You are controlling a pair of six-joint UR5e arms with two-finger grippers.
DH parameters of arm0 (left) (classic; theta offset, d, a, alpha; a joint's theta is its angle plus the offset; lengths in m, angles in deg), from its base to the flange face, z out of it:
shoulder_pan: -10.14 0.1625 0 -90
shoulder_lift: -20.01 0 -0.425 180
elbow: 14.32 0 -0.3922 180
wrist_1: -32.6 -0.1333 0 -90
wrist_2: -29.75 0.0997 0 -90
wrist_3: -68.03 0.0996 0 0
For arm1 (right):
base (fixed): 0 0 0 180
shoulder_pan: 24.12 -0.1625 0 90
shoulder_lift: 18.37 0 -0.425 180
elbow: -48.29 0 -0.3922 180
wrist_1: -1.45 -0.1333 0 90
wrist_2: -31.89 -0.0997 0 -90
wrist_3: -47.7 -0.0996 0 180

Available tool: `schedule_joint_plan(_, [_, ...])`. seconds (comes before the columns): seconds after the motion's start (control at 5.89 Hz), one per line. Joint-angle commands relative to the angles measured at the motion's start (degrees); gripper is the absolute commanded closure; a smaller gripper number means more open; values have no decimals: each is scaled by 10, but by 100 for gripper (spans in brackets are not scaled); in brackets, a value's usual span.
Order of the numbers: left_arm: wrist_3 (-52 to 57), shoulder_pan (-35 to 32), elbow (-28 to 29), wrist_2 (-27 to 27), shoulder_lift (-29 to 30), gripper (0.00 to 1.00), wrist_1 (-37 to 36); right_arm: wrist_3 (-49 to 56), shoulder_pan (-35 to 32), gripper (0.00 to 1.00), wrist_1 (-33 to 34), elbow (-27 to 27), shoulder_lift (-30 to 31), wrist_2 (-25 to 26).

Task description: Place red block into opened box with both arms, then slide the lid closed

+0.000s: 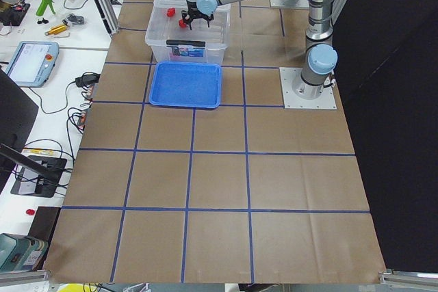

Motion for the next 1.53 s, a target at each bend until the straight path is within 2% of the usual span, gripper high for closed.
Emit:
schedule_joint_plan(0.0, [-78,30,17,2,-85,4,125,73,44,0,3,0,0,3])
schedule_joint_plan(0.17, [-147,44,17,1,-109,3,135,150,108,0,2,1,-1,3])
schedule_joint_plan(0.34, [-281,46,21,2,-125,3,124,245,165,0,6,1,-4,15])
schedule_joint_plan(0.51, [-420,56,23,25,-141,2,122,301,216,0,14,10,-17,62])
schedule_joint_plan(0.68, [-538,59,25,35,-153,2,116,314,266,0,16,13,-30,73])
schedule_joint_plan(0.85, [-580,64,30,58,-154,2,114,354,307,0,59,15,-60,78])
schedule_joint_plan(1.02, [-726,61,41,69,-142,2,119,381,339,0,94,15,-105,85])
schedule_joint_plan(1.36, [-754,59,46,50,-139,2,120,372,355,0,104,22,-148,81])
